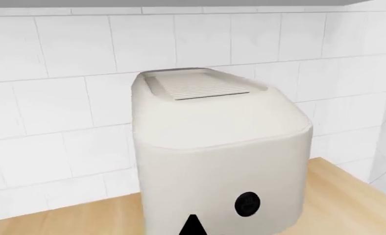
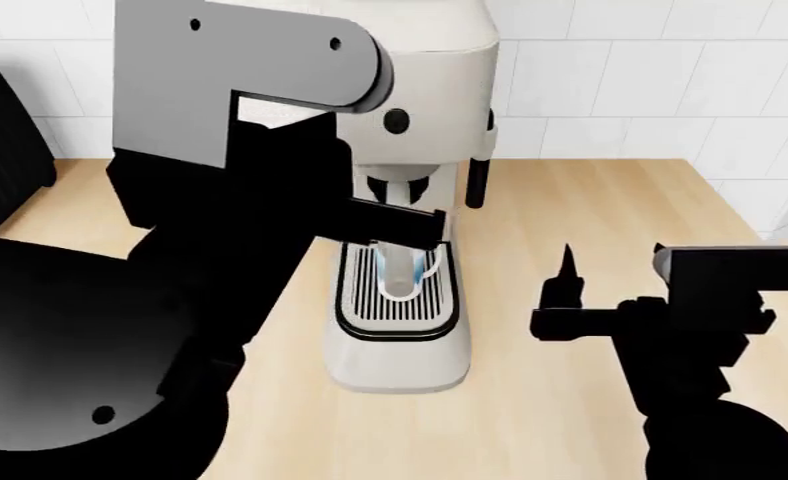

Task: Press the button on the coffee machine to serve coffee.

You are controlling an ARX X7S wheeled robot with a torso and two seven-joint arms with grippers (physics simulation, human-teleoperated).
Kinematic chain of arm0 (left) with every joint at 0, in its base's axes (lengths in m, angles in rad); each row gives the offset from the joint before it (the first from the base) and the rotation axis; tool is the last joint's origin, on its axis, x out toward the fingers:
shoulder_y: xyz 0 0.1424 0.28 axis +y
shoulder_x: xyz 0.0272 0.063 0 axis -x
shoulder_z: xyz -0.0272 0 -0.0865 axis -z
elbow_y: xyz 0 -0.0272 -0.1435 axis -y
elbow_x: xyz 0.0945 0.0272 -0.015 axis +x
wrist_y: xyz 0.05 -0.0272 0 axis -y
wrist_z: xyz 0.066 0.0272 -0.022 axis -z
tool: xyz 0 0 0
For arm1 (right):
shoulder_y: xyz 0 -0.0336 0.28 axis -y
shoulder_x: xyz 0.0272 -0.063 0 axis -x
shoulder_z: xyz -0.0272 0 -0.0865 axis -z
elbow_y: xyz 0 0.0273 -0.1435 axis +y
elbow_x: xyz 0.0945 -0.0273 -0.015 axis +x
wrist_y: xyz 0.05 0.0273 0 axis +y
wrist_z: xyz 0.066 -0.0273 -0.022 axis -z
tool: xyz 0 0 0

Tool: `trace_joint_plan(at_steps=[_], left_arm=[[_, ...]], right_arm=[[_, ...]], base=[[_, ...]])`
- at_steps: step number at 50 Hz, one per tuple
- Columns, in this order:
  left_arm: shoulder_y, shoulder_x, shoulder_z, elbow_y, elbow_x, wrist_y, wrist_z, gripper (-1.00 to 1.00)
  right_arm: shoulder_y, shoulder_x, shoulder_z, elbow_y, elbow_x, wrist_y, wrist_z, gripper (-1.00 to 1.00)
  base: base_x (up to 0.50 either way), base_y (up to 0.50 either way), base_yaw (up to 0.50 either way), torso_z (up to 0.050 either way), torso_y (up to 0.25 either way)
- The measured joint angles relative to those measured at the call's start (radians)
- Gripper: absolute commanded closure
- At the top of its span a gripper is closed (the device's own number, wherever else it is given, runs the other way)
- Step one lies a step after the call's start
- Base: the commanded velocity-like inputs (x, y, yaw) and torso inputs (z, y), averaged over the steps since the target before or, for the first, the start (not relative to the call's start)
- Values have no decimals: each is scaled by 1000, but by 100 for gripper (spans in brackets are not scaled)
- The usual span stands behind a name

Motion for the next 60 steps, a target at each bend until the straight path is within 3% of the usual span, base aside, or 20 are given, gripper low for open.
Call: trace_joint_plan(at_steps=[26, 39, 55, 56, 60], left_arm=[[52, -149, -23, 4, 58, 27, 150, 100], [125, -271, -37, -26, 146, 10, 147, 100], [206, -341, -38, -41, 215, 27, 179, 100], [213, -345, -37, -42, 220, 30, 183, -100], [241, -360, -37, -43, 242, 45, 201, -100]], right_arm=[[6, 8, -2, 2, 13, 9, 12, -100], [2, 10, -3, 5, 19, 3, 18, -100], [-8, 13, 0, 5, 27, -4, 23, -100], [-9, 13, 0, 5, 28, -4, 24, -100], [-10, 13, 1, 4, 30, -4, 25, -100]], base=[[0, 0, 0, 0, 0], [0, 0, 0, 0, 0], [0, 0, 0, 0, 0], [0, 0, 0, 0, 0], [0, 0, 0, 0, 0]])
